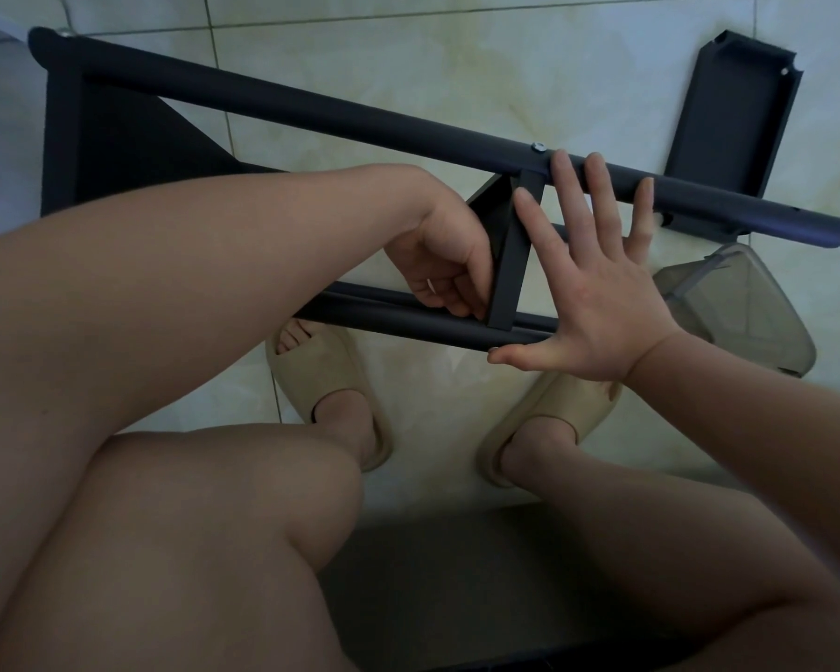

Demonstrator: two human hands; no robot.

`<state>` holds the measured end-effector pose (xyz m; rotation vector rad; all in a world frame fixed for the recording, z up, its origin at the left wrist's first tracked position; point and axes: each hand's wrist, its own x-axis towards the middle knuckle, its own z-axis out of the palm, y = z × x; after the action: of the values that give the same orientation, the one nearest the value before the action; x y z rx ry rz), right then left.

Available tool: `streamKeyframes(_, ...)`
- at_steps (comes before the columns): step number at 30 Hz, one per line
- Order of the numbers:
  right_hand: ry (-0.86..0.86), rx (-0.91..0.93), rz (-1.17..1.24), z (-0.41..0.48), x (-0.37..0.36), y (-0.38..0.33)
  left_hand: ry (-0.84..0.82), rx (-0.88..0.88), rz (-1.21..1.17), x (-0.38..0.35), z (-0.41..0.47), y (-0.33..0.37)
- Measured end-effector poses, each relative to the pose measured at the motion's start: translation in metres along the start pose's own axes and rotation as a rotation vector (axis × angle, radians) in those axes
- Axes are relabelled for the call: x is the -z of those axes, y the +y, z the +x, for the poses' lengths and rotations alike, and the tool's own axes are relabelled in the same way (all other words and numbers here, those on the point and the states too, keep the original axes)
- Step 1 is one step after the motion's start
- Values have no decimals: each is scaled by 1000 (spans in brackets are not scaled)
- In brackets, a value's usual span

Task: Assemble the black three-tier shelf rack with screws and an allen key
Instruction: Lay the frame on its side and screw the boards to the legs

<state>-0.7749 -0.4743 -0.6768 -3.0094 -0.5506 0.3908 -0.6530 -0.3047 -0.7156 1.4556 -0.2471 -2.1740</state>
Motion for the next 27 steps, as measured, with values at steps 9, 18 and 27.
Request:
streamKeyframes(9,3,-1,1,0,0,0,0,6,12,1,1,0)
streamKeyframes(18,4,-3,-1,0,0,0,11,-15,23,-1,3,-2)
streamKeyframes(27,3,-4,1,0,1,1,-8,-11,1,2,1,0)
